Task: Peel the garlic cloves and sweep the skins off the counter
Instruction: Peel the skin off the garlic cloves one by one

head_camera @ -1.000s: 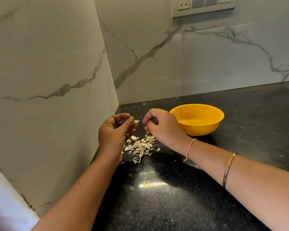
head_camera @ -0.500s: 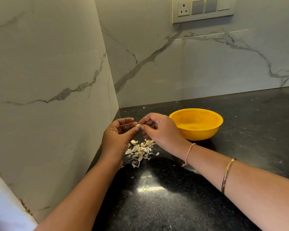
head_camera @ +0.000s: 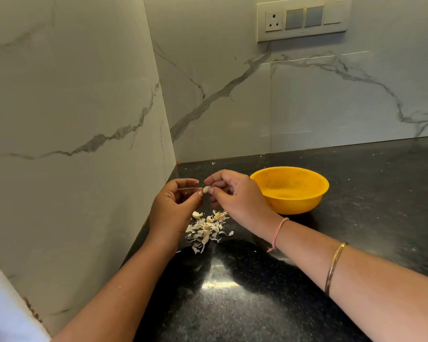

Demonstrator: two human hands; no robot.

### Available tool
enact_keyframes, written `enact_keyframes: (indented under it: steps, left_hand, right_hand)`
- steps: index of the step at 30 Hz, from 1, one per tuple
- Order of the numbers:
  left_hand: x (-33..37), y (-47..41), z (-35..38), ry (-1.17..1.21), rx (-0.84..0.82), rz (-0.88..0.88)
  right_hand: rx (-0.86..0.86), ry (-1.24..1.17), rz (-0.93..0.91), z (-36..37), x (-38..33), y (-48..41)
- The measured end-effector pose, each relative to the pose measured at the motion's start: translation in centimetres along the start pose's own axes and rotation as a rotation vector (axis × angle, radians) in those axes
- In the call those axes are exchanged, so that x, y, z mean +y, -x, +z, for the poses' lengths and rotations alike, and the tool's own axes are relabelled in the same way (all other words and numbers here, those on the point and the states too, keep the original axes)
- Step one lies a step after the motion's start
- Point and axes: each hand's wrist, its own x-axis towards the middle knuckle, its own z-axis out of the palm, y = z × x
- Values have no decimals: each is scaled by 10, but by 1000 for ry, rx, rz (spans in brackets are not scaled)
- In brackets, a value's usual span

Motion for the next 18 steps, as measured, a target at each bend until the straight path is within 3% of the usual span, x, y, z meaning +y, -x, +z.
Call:
enact_keyframes:
  steps: [10,18]
  left_hand:
    - [1,0,-1,-218,30,56]
    - [-1,0,-1,-241,47,57]
  right_hand:
    - [-19,155,-72,0,-2,2]
    - [-23,156,-64,1,-7,2]
